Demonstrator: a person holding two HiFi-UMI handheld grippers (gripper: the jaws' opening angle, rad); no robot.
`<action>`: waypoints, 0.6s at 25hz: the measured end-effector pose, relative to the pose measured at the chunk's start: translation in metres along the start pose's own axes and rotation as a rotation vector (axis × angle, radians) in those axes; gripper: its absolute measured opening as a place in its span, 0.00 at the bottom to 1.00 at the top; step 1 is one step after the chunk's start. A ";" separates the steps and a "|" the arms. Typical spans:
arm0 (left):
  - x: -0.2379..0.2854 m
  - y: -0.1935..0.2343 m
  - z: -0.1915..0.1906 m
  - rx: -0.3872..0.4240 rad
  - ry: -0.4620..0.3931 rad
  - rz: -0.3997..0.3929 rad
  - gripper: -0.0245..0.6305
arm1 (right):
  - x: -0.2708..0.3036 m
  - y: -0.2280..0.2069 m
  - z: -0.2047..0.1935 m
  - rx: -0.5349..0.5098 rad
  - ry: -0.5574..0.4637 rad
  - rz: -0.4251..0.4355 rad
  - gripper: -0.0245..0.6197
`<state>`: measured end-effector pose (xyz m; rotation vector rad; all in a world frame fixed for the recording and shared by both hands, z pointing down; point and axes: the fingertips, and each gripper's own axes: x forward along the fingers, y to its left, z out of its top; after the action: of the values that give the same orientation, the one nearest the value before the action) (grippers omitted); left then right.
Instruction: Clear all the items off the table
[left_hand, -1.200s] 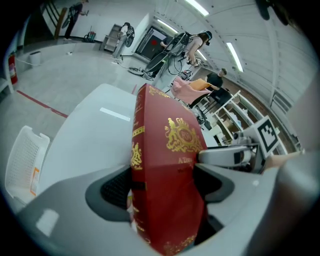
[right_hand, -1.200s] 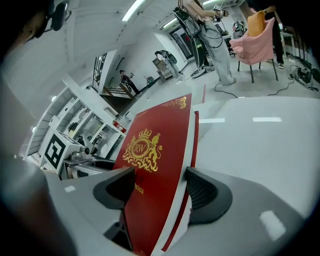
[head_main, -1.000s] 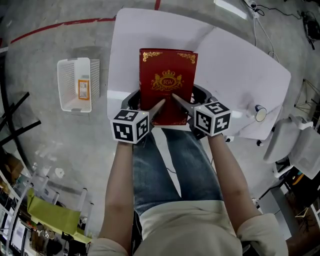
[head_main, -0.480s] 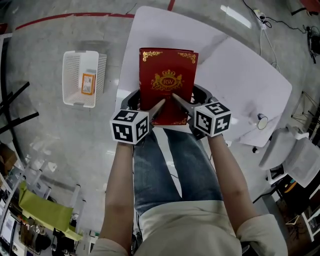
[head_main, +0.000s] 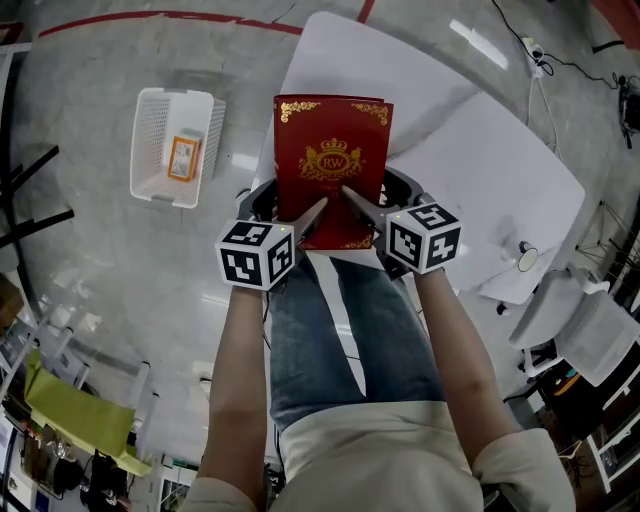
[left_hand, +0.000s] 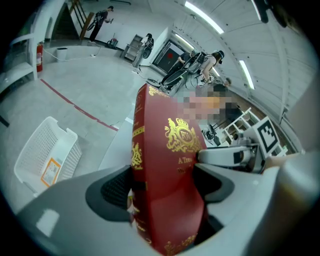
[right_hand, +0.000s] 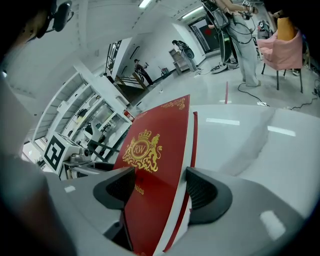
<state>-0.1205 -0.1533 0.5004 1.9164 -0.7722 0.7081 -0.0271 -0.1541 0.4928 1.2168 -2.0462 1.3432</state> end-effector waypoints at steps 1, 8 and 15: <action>-0.001 0.002 0.001 -0.005 -0.004 0.002 0.63 | 0.002 0.001 0.001 -0.004 0.003 0.002 0.54; -0.006 0.012 0.002 -0.032 -0.029 0.014 0.63 | 0.011 0.009 0.006 -0.032 0.020 0.015 0.54; -0.014 0.028 0.000 -0.069 -0.061 0.031 0.63 | 0.026 0.021 0.009 -0.069 0.039 0.035 0.54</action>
<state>-0.1508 -0.1603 0.5051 1.8741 -0.8553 0.6358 -0.0579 -0.1702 0.4964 1.1219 -2.0782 1.2901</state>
